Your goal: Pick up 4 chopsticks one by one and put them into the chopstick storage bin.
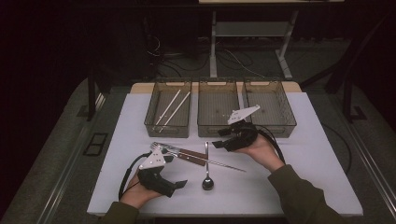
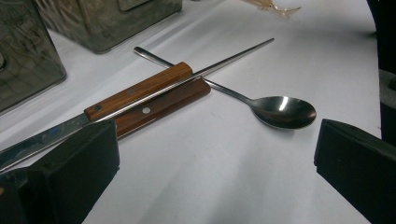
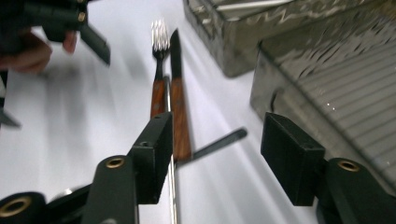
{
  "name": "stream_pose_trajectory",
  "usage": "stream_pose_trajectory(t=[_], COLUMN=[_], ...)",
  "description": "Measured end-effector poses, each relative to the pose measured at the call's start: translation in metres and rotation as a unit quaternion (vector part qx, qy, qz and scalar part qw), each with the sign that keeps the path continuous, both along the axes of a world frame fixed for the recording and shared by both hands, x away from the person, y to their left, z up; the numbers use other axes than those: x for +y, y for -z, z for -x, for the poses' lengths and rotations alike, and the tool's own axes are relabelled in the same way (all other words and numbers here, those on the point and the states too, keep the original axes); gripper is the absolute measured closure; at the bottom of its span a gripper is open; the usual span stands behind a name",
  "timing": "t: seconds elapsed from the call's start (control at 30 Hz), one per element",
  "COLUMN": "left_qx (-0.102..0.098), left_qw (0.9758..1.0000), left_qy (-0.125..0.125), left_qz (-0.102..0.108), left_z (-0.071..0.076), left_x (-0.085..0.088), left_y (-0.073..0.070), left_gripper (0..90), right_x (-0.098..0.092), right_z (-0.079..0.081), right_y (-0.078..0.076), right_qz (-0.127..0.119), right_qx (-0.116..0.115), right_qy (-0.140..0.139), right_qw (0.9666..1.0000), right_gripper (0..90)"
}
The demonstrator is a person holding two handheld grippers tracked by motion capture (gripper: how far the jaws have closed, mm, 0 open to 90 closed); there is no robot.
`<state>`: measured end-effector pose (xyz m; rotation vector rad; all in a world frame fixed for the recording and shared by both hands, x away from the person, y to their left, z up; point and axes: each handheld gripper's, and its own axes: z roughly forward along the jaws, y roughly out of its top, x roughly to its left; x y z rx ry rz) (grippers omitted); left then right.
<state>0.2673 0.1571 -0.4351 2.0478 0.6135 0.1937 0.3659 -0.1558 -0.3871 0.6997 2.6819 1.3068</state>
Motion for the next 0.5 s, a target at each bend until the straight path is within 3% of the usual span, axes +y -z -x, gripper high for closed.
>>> stream_pose_trajectory(t=[0.27,0.5], left_qx=[0.0,-0.001], left_qw=[1.0,1.0], left_qy=[0.0,0.003], left_qz=[-0.001,-0.006], left_z=[0.0,0.001], left_x=[-0.001,-0.002], left_y=[0.001,0.0], left_gripper=[0.0,0.0], right_x=[-0.012,-0.013], right_z=[0.019,0.023], right_y=[0.016,0.036], right_qz=[0.013,0.031], right_qx=[0.0,0.014], right_qy=[-0.026,-0.043], right_qw=[0.9996,0.9985], right_gripper=[55.1,66.8])
